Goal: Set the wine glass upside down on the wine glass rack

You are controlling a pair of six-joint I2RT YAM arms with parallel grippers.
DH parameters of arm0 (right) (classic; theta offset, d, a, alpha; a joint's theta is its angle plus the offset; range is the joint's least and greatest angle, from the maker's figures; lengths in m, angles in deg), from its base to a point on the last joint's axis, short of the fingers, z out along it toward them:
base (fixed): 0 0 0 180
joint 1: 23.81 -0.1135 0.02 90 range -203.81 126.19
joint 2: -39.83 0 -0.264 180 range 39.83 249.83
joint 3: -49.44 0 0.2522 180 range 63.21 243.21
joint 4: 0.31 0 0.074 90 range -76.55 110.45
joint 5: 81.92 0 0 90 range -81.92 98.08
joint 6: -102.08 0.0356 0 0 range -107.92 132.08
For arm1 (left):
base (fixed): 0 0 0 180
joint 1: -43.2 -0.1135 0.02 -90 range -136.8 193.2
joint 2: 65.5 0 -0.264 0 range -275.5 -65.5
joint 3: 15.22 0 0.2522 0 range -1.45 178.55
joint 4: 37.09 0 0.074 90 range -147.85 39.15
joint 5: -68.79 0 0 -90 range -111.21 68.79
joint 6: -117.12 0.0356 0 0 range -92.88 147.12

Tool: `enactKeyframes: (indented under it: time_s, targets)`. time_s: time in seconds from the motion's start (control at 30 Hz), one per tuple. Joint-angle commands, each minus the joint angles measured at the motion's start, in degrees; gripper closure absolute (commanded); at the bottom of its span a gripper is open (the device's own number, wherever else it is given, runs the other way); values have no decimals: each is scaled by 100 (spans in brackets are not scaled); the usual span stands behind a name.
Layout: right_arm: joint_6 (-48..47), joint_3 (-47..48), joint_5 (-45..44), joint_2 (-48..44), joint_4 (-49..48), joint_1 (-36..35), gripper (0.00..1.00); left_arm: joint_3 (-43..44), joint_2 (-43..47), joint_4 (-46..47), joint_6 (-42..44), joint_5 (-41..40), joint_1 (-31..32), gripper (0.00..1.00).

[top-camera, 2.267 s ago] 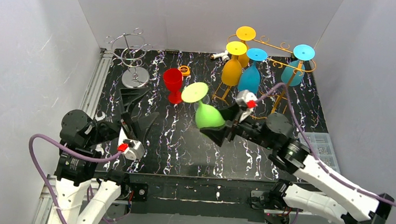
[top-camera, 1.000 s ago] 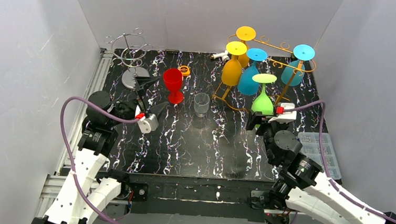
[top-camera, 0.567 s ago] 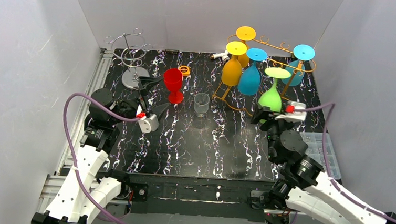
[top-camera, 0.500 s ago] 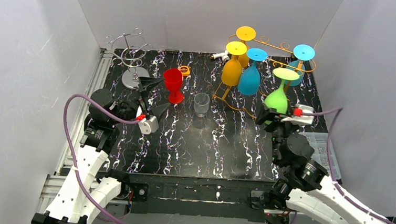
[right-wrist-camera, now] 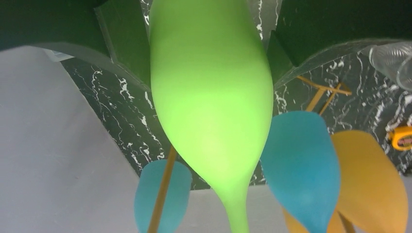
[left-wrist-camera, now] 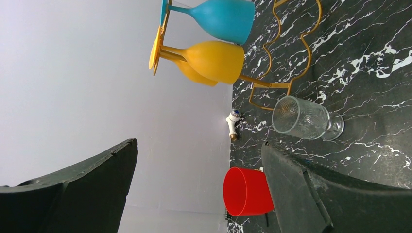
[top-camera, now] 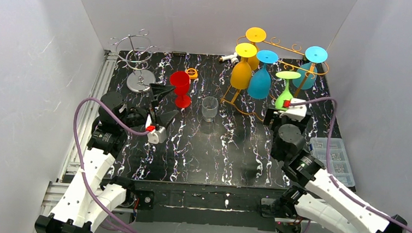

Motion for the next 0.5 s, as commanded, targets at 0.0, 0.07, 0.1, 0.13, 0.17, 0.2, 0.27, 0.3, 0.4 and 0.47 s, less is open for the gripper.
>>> enactKeyframes:
  time_s: [0.0,0.07,0.1,0.13,0.17,0.2,0.27,0.3,0.4,0.47]
  targets:
    - [218,118,284,-479,-337,375,85,180,27,91,149,197,-16,2]
    - [400,127,355,-485,-129,467,85,169,5,91,170,196,-10,2]
    - [472,115,379,-504,-78,483,85,143,-3,91,194,190,-10,2]
    - [513,88,383,-527,-54,494,85,119,3,91,225,181,-10,2]
    - [530,59,392,-551,-40,494,85,97,11,91,238,162,-10,2]
    - [539,17,377,-586,-40,494,85,86,26,91,241,140,-14,2]
    - [570,-67,282,-642,-56,503,85,84,59,60,233,116,-10,2]
    - [600,-133,230,-677,-105,510,85,91,71,14,239,107,-10,2]
    - [619,-298,170,-771,-321,565,84,146,46,-89,353,146,-15,2]
    - [615,-350,128,-758,-413,617,84,262,-6,-243,438,158,-14,2]
